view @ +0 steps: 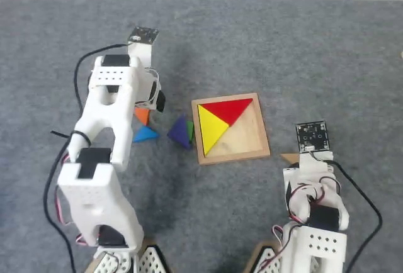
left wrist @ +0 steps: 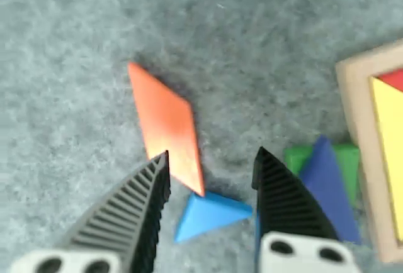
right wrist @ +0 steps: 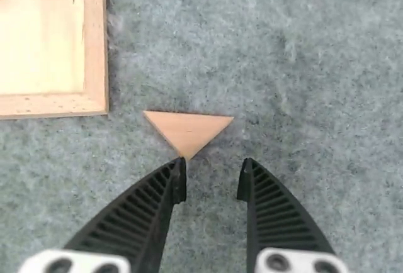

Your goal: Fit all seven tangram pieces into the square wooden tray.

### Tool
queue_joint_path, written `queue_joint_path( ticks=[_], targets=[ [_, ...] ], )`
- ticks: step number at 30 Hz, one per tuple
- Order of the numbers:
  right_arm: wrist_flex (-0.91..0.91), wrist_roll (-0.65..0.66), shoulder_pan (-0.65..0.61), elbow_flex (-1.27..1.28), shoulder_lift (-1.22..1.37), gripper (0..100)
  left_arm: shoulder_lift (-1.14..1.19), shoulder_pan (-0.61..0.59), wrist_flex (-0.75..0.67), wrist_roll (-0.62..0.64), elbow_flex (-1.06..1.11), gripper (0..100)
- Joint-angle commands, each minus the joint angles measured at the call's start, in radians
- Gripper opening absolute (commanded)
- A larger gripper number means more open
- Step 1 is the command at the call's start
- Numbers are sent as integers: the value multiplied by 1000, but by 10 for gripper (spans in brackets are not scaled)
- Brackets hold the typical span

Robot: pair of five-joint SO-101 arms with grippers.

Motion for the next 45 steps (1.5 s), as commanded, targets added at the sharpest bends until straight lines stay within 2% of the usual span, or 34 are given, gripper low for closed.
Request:
queue_joint_path(
  ticks=[1, 4, 15, 20, 24, 29, 38, 41, 45],
  targets=[
    [-2, 3, -4, -9, -15, 143, 101, -15, -71, -34, -35, 209],
    [-2, 3, -4, -9, -15, 143, 164, -54, -69, -40, -56, 209],
    [-4, 3, -4, -9, -15, 143, 166, -164, -25, -84, -96, 199],
    [-2, 3, -5, -9, -15, 143, 149, -224, 43, -87, -226, 189],
    [-4, 3, -5, -9, -15, 143, 178, -219, 94, -146, -305, 188],
    [-4, 3, -5, -9, -15, 143, 192, -221, 97, -152, -383, 192],
    [-4, 3, -5, -9, -16, 143, 319, -181, 28, -163, -403, 193],
    [-4, 3, -5, -9, -18, 143, 351, -163, 87, -170, -403, 191],
    [-4, 3, -5, -9, -19, 143, 358, -97, 235, -215, -397, 188]
  ],
)
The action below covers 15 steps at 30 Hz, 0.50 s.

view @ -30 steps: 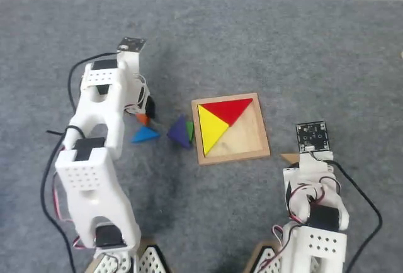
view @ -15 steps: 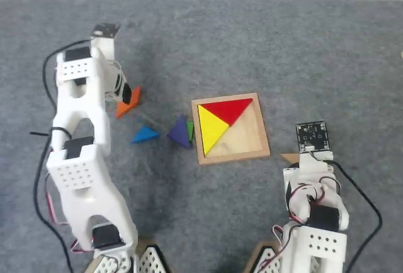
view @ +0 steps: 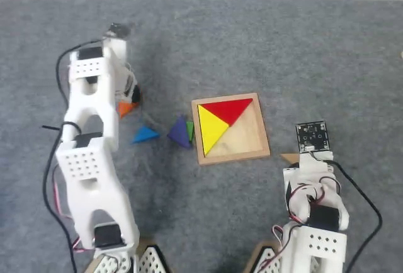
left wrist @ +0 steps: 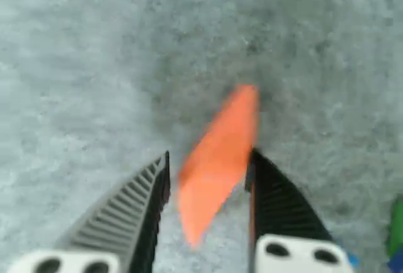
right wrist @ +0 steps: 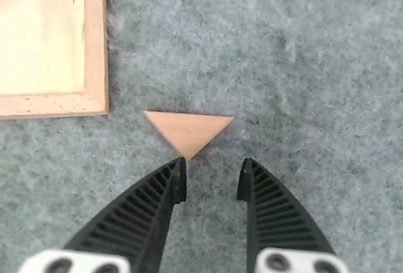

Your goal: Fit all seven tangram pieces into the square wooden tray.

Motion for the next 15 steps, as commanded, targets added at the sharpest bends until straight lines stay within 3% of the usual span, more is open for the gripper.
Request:
queue_joint_path(
  ticks=[1, 15],
  targets=[
    [-4, 3, -5, -9, -19, 143, 5, 77, 153, -48, -7, 188],
    [-4, 3, -5, -8, -21, 143, 3, 316, 166, 26, -7, 156]
  ],
)
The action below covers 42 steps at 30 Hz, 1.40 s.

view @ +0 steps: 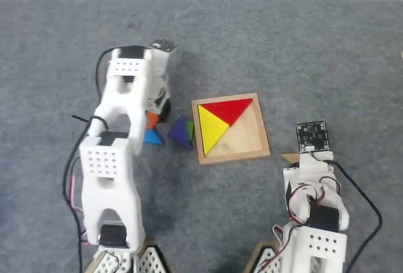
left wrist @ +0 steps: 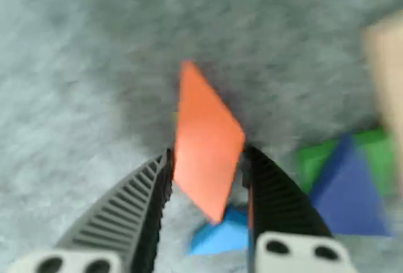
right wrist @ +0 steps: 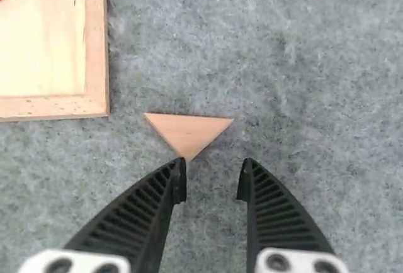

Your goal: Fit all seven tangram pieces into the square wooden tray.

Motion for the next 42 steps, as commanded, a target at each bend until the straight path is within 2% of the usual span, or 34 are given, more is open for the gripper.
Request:
queue_joint_path(
  ticks=[1, 6, 13, 16, 21, 26, 34, 42],
  targets=[
    [-4, 3, -5, -8, -16, 143, -9, 98, 25, 15, -8, 152],
    [-4, 3, -5, -8, -16, 143, -143, 97, 44, 44, -8, 212],
    [-4, 3, -5, -8, -16, 143, -350, 138, 71, 20, 33, 215],
    [-4, 3, -5, -8, -16, 143, -344, 163, 37, 12, 97, 215],
    [-2, 3, -5, -8, -16, 143, -267, 157, -143, 0, 228, 215],
    [-2, 3, -5, -8, -16, 143, -146, 78, -222, -18, 223, 215],
    [-4, 3, -5, -8, -16, 143, -51, -17, -158, -95, 93, 214],
    [-4, 3, -5, -8, -16, 143, -77, -72, -144, -101, 50, 195]
  ],
)
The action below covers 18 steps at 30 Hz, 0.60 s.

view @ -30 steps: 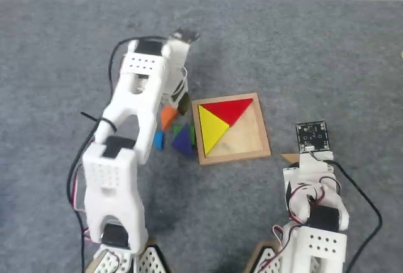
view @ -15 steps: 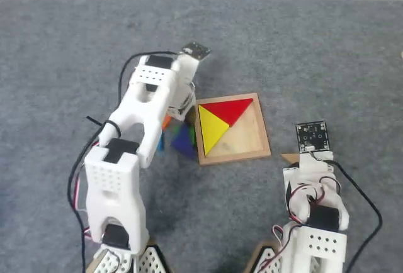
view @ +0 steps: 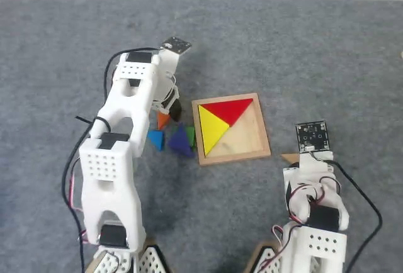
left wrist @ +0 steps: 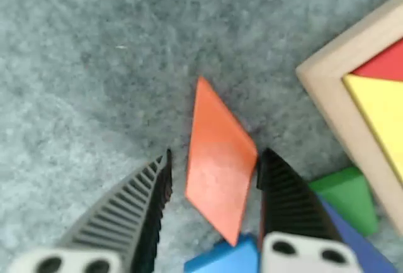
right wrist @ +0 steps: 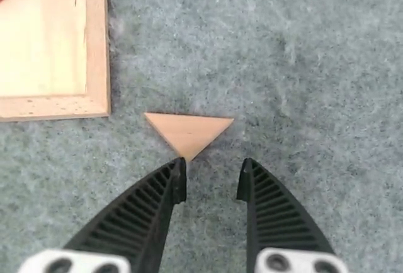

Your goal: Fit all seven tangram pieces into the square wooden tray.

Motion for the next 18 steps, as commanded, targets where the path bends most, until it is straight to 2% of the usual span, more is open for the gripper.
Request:
queue_joint_path(
  ticks=[1, 5, 9, 18],
  targets=[
    [-4, 3, -5, -8, -16, 143, -34, -86, 26, -28, -64, 178],
    [-5, 3, -5, -8, -18, 143, -17, -83, 86, -123, -77, 106],
    [-5, 3, -5, -8, -18, 143, -15, -77, 95, -143, -82, 43],
    [-5, 3, -5, -8, -18, 143, -152, 26, 244, -160, -91, 41]
  ],
)
